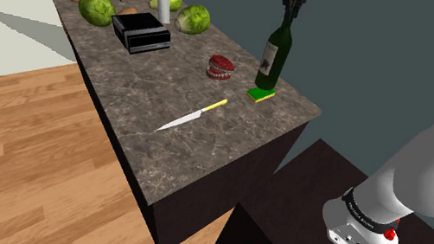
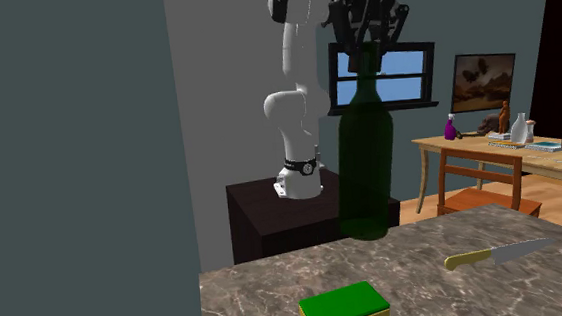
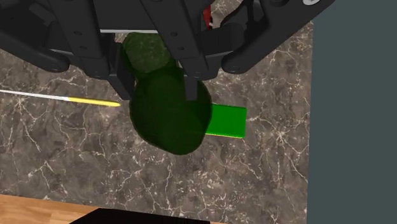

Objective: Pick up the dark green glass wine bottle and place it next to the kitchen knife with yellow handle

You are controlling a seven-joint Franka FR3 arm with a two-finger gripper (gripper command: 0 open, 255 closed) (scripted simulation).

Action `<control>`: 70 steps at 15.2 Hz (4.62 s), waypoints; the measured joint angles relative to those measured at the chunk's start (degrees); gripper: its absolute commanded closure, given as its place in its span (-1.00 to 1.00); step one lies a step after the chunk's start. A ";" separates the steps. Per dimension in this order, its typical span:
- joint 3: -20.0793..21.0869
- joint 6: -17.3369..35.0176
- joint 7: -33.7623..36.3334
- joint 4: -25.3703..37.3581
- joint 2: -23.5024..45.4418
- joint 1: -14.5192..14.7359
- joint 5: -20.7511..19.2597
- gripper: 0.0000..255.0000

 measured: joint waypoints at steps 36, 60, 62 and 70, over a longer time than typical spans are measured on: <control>22.18 2.36 45.74 -2.52 -0.71 23.60 2.88 1.00; 22.28 17.06 45.34 -17.03 -0.54 23.74 2.95 1.00; 22.28 17.07 45.34 -17.04 -0.55 23.74 2.95 -1.00; 22.23 14.61 45.34 -14.78 -0.83 23.68 2.94 -1.00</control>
